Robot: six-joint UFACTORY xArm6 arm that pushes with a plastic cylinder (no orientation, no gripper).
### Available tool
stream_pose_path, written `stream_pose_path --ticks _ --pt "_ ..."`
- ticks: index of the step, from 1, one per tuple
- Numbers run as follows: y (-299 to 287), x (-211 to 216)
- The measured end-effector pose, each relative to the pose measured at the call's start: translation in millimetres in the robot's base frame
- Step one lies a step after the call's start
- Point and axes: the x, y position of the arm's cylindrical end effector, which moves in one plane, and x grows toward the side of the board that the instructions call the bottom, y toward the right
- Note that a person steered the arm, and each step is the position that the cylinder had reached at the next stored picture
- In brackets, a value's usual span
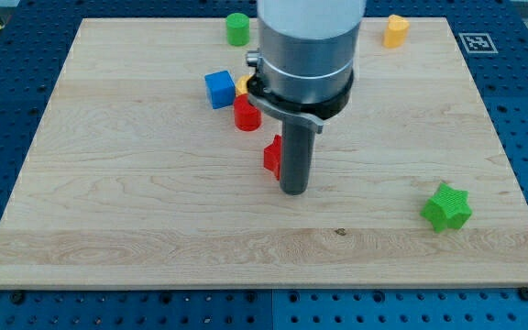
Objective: Slide the red star towards the center of the board
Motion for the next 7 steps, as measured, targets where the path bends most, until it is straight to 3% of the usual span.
stream_pose_path --ticks 3,5,7 --pt "29 -25" --pt "-1 6" --pt "-25 -25"
